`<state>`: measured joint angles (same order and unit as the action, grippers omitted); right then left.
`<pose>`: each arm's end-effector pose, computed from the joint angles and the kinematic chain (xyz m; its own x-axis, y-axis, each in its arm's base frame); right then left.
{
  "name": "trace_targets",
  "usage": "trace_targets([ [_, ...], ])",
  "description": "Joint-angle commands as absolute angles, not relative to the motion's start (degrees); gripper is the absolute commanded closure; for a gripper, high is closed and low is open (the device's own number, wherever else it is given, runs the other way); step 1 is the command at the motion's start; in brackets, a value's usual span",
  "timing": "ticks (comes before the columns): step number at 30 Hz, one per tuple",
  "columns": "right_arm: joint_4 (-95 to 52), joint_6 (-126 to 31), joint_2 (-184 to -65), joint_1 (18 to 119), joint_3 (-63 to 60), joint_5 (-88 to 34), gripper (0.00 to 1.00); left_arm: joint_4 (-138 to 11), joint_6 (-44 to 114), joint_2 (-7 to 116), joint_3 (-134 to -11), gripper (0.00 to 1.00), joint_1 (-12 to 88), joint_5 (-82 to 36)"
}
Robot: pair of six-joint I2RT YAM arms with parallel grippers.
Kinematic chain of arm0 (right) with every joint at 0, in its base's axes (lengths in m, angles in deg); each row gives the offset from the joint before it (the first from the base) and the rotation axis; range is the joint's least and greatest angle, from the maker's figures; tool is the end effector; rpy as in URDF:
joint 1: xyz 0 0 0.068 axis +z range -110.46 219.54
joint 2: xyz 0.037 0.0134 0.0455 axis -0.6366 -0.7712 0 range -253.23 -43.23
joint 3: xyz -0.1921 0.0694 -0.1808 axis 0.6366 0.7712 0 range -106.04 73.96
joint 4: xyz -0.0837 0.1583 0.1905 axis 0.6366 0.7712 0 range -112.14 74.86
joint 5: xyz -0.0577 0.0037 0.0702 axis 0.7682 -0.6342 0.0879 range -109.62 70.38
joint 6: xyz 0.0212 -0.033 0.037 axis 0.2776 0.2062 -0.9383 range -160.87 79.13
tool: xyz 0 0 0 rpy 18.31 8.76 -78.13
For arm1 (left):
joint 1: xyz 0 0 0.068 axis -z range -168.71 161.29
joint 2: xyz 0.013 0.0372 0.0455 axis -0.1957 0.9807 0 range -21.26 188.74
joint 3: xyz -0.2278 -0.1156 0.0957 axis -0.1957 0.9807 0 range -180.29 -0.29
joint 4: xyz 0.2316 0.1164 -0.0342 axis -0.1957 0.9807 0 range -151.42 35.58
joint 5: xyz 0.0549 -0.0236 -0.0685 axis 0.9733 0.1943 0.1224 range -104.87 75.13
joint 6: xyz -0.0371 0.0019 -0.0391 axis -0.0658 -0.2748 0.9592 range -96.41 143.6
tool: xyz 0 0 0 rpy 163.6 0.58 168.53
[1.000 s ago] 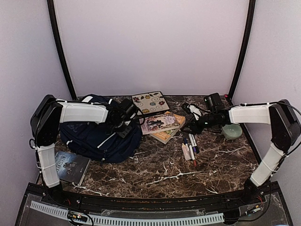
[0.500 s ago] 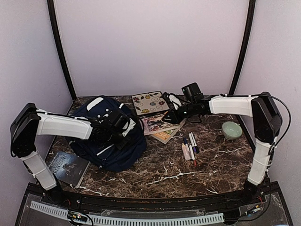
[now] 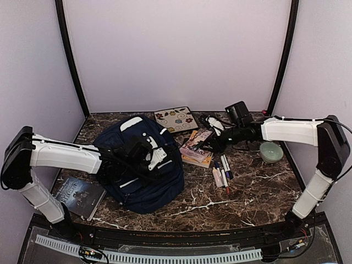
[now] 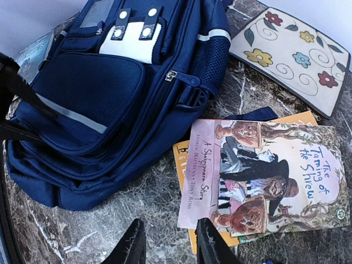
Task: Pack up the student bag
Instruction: Move the student bag to the center of the board, then pick up the book.
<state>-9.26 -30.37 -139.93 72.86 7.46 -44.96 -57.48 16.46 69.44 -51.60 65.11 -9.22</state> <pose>0.3011 0.2162 0.2317 -0.4231 -0.4753 -0.7714 -0.8490 0.5053 0.1543 0.1978 -0.2644 0.1932 -0.3075 0.6298 -0.7133 0.8055 0.5714 0.1573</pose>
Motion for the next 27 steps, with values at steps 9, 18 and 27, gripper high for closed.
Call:
trace_targets([
  [9, -22.7, -24.9, -125.0, 70.5, 26.1, -47.5, 0.64, -49.6, 20.6, 58.8, -52.1, 0.49, 69.9, -19.2],
  [18, -23.1, -25.3, -127.1, 68.7, 25.2, -39.7, 0.64, -55.7, 27.0, 69.3, -54.8, 0.61, 70.4, -16.7],
  [27, -14.0, -45.0, -133.7, 57.2, 13.8, -43.0, 0.39, -55.6, 25.3, 79.3, -72.1, 0.39, 69.8, -8.1],
])
